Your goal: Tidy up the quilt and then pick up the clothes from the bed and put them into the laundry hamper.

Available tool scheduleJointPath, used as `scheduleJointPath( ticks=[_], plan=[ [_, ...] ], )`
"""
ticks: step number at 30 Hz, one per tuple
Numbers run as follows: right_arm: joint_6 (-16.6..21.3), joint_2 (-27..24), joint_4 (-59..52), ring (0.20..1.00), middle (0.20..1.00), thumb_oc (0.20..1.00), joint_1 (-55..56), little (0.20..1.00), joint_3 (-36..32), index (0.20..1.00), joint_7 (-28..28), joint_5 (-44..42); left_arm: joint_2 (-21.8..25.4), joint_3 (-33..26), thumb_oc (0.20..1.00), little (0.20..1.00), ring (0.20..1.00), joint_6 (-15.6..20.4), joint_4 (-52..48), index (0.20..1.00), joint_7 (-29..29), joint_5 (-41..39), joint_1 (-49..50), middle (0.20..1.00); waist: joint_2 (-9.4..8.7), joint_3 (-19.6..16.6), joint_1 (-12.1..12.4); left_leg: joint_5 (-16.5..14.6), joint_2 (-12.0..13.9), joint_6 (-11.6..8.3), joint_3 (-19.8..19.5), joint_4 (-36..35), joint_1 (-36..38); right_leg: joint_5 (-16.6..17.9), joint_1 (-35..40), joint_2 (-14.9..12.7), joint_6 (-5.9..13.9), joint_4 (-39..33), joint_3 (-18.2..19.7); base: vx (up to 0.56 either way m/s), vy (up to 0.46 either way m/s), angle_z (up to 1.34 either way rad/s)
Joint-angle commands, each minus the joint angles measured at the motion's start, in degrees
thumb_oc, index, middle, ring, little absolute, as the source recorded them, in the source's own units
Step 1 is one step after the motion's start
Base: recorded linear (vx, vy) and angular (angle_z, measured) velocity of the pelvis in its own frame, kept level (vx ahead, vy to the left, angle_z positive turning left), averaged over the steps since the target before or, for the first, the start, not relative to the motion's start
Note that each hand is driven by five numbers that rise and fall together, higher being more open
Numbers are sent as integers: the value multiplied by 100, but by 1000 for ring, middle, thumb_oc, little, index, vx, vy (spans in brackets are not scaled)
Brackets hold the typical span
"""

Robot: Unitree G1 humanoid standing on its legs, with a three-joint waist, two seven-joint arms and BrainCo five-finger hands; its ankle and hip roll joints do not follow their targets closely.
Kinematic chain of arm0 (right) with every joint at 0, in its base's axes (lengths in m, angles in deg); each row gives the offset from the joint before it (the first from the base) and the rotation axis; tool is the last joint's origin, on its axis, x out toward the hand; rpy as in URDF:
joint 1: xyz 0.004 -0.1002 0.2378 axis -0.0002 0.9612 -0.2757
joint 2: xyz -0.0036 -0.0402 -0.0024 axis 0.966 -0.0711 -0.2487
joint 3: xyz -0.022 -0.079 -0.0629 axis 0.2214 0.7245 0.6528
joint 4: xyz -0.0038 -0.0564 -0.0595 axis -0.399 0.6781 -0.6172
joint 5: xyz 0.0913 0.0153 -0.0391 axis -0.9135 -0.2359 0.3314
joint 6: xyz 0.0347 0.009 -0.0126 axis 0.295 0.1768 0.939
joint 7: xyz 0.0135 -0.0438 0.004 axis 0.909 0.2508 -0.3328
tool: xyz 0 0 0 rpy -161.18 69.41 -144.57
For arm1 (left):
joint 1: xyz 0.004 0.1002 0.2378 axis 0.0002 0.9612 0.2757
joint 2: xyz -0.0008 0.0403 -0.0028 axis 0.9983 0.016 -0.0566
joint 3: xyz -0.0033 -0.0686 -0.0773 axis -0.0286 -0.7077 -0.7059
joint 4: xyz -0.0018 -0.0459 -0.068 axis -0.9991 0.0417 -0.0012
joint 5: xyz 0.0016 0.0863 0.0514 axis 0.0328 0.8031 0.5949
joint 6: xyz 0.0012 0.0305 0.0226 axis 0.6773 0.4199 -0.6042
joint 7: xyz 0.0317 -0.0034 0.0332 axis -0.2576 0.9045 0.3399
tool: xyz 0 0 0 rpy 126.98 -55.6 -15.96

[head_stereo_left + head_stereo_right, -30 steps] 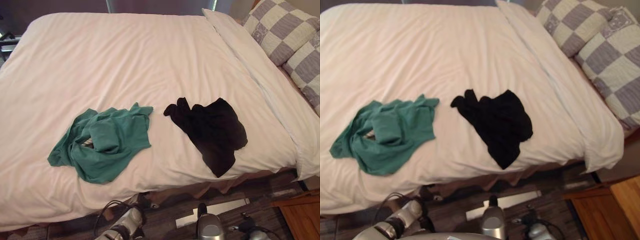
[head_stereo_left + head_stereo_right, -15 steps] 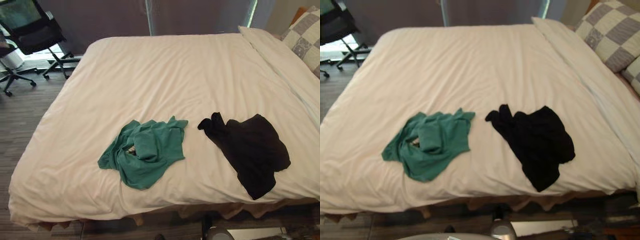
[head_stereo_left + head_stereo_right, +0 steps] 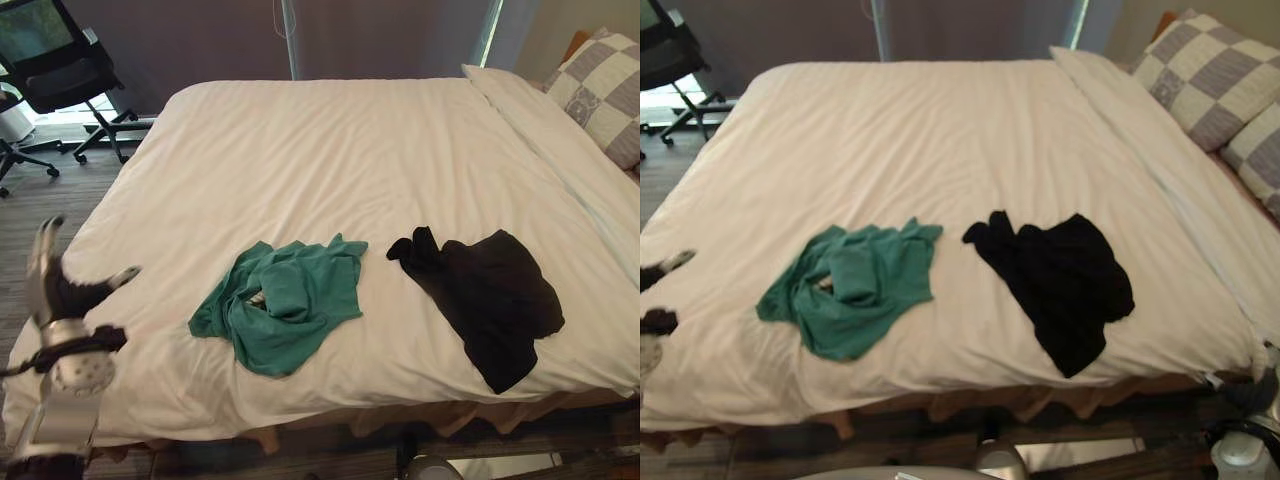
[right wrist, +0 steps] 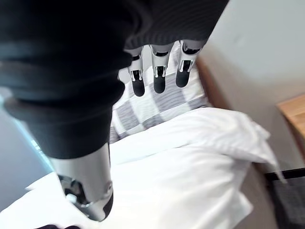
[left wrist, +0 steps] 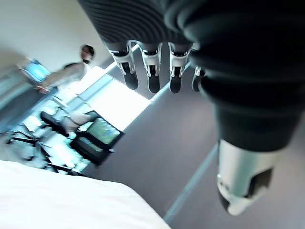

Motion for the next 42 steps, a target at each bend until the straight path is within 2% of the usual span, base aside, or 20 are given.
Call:
scheduleJointPath(
  ticks=[1, 2, 3, 8, 10, 11, 13, 15, 18, 19, 20, 25, 26, 28, 32, 35, 36, 38, 39, 42],
  plan=[
    [174, -236, -84, 1000, 1000, 1000, -705, 1000, 209, 1000, 98, 386, -38, 371, 1000, 1000, 1000, 140, 253, 1000, 402, 300, -621, 1000, -186, 222, -43, -467, 343, -273, 168, 43, 219, -617, 3, -512, 681, 315, 286, 7, 9, -4],
    [169, -234, -86, 1000, 1000, 1000, -705, 1000, 195, 1000, 99, 389, -41, 394, 1000, 1000, 1000, 141, 273, 1000, 397, 304, -654, 1000, -182, 229, -27, -469, 342, -272, 173, 43, 220, -617, -1, -512, 681, 317, 291, -11, 8, -6],
    [197, -232, -257, 1000, 1000, 1000, -898, 1000, 435, 1000, 175, 433, -229, 1041, 1000, 1000, 1000, -1, 458, 1000, 508, 583, -1108, 1000, -203, 284, -98, -483, 324, -239, 230, 50, 223, -596, -80, -507, 683, 338, 389, -23, 12, -14],
    [140, -346, -531, 1000, 1000, 1000, -1617, 1000, 1102, 1000, 296, 529, -719, 2203, 1000, 1000, 1000, -368, 1306, 1000, 769, 890, -2074, 1000, -227, 623, -229, -469, 306, -192, 404, 156, -6, -484, -571, -488, 720, 450, 702, -102, 27, -35],
    [126, -363, -609, 1000, 1000, 1000, -1928, 1000, 1365, 1000, 260, 502, -949, 2540, 1000, 1000, 1000, -622, 1916, 1000, 648, 1133, -2515, 1000, -252, 800, -269, -449, 305, -185, 458, 264, -221, -430, -832, -473, 738, 521, 814, -205, 26, -45],
    [122, -397, -801, 1000, 1000, 1000, -2102, 1000, 1497, 1000, 243, 537, -1120, 2754, 1000, 1000, 1000, -884, 2542, 1000, 587, 1481, -2859, 1000, -298, 933, -263, -430, 328, -186, 497, 364, -414, -395, -1027, -473, 731, 576, 857, -135, 3, -34],
    [119, -399, -799, 1000, 1000, 1000, -2109, 1000, 1483, 1000, 243, 538, -1135, 2773, 1000, 1000, 1000, -872, 2583, 1000, 571, 1483, -2901, 1000, -291, 932, -251, -437, 331, -185, 500, 381, -438, -397, -1052, -473, 730, 588, 862, -61, -6, -17],
    [132, -504, -972, 1000, 1000, 1000, -2385, 1000, 1653, 1000, 149, 589, -1370, 3173, 1000, 1000, 1000, -1265, 4022, 1000, 485, 2198, -3450, 1000, -350, 1098, -253, -396, 342, -198, 499, 456, -631, -371, -1201, -500, 735, 626, 835, -98, -17, -20],
    [107, -838, -1224, 1000, 1000, 1000, -2614, 1000, 1612, 1000, 132, 773, -1465, 3176, 482, 482, 482, -1532, 5083, 482, 742, 2629, -3346, 482, -364, 1225, -171, -341, 368, -223, 451, 468, -764, -344, -1285, -547, 725, 654, 753, -64, -17, 2],
    [106, -842, -1226, 1000, 1000, 1000, -2614, 1000, 1613, 1000, 134, 773, -1467, 3172, 457, 457, 457, -1534, 5079, 457, 745, 2632, -3343, 457, -359, 1222, -176, -341, 369, -223, 448, 468, -768, -344, -1286, -547, 724, 654, 750, -17, -18, 8],
    [110, -963, -1303, 1000, 1000, 1000, -2666, 1000, 1552, 1000, 167, 799, -1435, 3049, 200, 200, 200, -1555, 5136, 200, 773, 2616, -3148, 200, -356, 1244, -111, -322, 377, -234, 426, 452, -798, -335, -1304, -561, 714, 647, 718, 0, 0, 0],
    [124, -1274, -1070, 1000, 1000, 1000, -2998, 1000, 1799, 1000, 456, 554, -1370, 2660, 200, 200, 200, -1351, 4693, 200, 695, 2272, -2077, 200, -316, 1249, 203, -218, 386, -255, 281, 398, -935, -320, -1320, -602, 671, 615, 567, -3, -52, 11],
    [130, -1279, -1050, 1000, 1000, 1000, -3023, 1000, 1831, 1000, 449, 547, -1366, 2640, 200, 200, 200, -1356, 4675, 200, 700, 2273, -2053, 200, -316, 1241, 185, -216, 386, -256, 279, 397, -938, -320, -1321, -602, 671, 613, 565, -11, -64, 13],
    [29, -1410, -539, 1000, 1000, 1000, -3368, 1000, 2066, 1000, 551, 471, -1396, 2407, 200, 200, 200, -1096, 4184, 200, 749, 1741, -1236, 200, -222, 1282, 430, -147, 369, -266, 173, 348, -1020, -305, -1303, -641, 652, 563, 464, -11, -64, 14],
    [-162, -1495, 837, 1000, 1000, 1000, -4288, 1000, 2753, 1000, 651, 328, -1412, 2266, 200, 200, 200, -738, 3124, 200, 848, 1020, -318, 200, -43, 1295, 725, -27, 331, -285, 15, 247, -1119, -255, -1263, -683, 642, 450, 298, -7, -41, 30],
    [-195, -1256, 2212, 1000, 1000, 1000, -5060, 1000, 3309, 1000, 693, 27, -1424, 2389, 200, 200, 200, -492, 2659, 200, 930, 689, -103, 200, 60, 1290, 867, 38, 309, -309, -92, 183, -1176, -226, -1215, -691, 640, 337, 205, -13, -25, 31],
    [-179, -1251, 2247, 1000, 1000, 1000, -5100, 1000, 3344, 1000, 684, 17, -1427, 2373, 200, 200, 200, -494, 2654, 200, 932, 687, -98, 200, 60, 1294, 850, 39, 309, -309, -95, 183, -1178, -224, -1213, -691, 640, 333, 202, -24, -22, 29],
    [-194, -885, 3826, 1000, 1000, 1000, -5629, 1000, 3647, 1000, 840, -426, -1516, 2511, 200, 200, 200, -321, 2390, 200, 1100, 227, -87, 200, 154, 1265, 953, 95, 291, -331, -159, 108, -1200, -195, -1154, -691, 645, 217, 92, -26, -13, 27],
    [-240, -644, 4486, 200, 200, 200, -5686, 200, 3690, 200, 993, -551, -1530, 2614, 200, 200, 200, -276, 2100, 200, 1233, 89, -61, 200, 198, 1244, 994, 112, 296, -337, -187, 90, -1206, -184, -1107, -695, 653, 167, 22, -12, 4, 24],
    [-247, -527, 4581, 200, 200, 200, -5565, 200, 3641, 200, 1030, -595, -1533, 2632, 200, 200, 200, -283, 1910, 200, 1294, 37, 1, 200, 199, 1232, 988, 111, 297, -340, -199, 83, -1199, -177, -1072, -698, 660, 144, -20, 5, 12, 25]
  ],
)
